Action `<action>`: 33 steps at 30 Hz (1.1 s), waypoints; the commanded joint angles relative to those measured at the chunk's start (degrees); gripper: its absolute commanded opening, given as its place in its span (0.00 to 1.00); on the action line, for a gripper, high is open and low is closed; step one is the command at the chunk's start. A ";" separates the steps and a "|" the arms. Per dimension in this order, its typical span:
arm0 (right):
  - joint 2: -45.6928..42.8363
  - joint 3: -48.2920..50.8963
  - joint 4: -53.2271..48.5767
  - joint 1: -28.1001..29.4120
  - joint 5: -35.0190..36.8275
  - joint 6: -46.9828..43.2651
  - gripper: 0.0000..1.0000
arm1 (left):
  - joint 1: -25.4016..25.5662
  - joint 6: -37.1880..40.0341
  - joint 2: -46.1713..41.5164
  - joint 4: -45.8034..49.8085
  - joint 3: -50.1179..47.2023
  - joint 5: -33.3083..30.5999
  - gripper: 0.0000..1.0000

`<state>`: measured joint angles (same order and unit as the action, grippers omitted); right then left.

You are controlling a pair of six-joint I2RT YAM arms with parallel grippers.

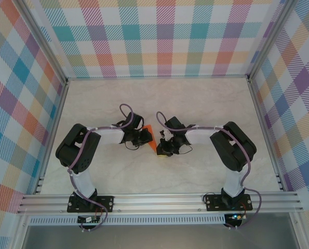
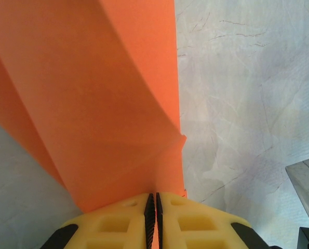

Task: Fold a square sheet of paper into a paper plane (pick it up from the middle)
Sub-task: Fold the wing for the fifth time at the center of the table.

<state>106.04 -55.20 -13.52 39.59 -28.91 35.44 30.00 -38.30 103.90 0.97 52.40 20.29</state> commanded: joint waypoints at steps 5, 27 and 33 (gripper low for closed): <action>-5.42 2.85 -9.12 0.31 -1.99 -3.53 0.14 | -0.12 0.34 3.59 5.27 -0.82 -5.38 0.15; 4.26 -5.36 4.07 0.26 0.23 2.14 0.14 | 0.06 -0.69 2.14 4.04 0.55 -2.32 0.15; 5.92 -4.65 0.45 0.22 1.59 0.70 0.13 | -0.02 0.92 -0.16 2.65 1.41 -0.84 0.18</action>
<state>110.00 -60.14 -10.04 39.44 -27.51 37.01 29.98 -38.74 103.92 1.43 53.15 20.93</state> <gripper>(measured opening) 0.135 0.175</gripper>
